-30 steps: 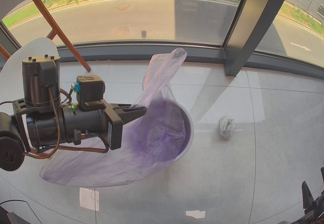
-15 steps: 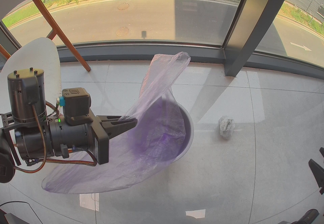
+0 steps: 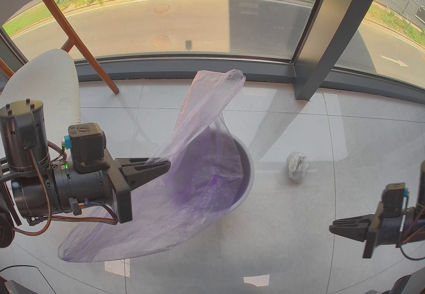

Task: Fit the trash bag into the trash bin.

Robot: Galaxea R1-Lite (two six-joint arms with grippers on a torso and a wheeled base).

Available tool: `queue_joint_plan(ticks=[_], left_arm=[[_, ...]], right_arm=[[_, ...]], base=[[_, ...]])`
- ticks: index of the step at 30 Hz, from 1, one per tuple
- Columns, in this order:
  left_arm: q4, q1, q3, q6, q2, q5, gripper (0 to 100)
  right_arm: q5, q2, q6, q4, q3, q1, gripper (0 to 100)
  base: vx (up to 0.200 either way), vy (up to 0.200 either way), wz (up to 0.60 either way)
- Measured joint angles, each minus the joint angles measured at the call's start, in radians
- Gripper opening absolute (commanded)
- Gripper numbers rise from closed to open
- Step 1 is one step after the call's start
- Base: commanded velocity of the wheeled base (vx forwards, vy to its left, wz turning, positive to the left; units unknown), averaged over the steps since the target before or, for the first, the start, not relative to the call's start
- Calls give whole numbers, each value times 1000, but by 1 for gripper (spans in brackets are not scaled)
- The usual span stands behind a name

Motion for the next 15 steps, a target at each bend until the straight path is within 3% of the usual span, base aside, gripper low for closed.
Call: queue_joint_plan(ticks=[15], left_arm=[[-12, 13, 30, -2, -12, 5, 0]], right_arm=[[27, 707, -29, -593, -214, 104, 0]], base=[[0, 0, 0]])
